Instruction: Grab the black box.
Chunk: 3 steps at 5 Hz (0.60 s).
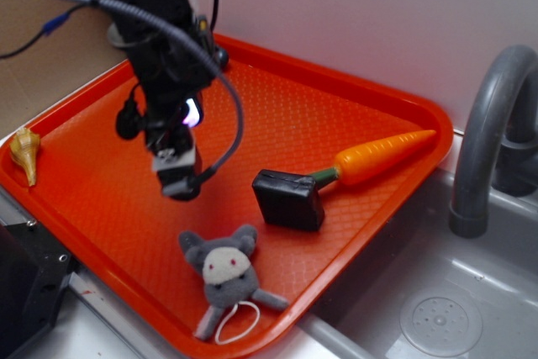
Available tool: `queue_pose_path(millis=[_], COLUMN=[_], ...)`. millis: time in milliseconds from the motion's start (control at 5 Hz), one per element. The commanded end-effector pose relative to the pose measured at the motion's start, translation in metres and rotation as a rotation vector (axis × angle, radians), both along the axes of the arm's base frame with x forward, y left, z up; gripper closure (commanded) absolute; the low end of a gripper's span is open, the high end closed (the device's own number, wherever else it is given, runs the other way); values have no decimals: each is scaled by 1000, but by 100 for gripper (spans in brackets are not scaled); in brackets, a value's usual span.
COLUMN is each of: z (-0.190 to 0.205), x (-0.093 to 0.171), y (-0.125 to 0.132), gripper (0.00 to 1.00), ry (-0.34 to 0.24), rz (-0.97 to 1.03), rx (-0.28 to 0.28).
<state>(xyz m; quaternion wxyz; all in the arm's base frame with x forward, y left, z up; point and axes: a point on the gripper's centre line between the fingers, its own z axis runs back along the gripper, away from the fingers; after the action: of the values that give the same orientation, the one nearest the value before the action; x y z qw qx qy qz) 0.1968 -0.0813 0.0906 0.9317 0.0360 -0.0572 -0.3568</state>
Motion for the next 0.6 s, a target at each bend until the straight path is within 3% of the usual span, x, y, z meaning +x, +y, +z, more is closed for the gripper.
queue_pose_path(millis=[0, 400], z=[18, 7], x=[-1, 2], y=[-45, -70], gripper=[0, 0], ry=[-87, -66], rz=[-118, -140], rx=[-58, -21])
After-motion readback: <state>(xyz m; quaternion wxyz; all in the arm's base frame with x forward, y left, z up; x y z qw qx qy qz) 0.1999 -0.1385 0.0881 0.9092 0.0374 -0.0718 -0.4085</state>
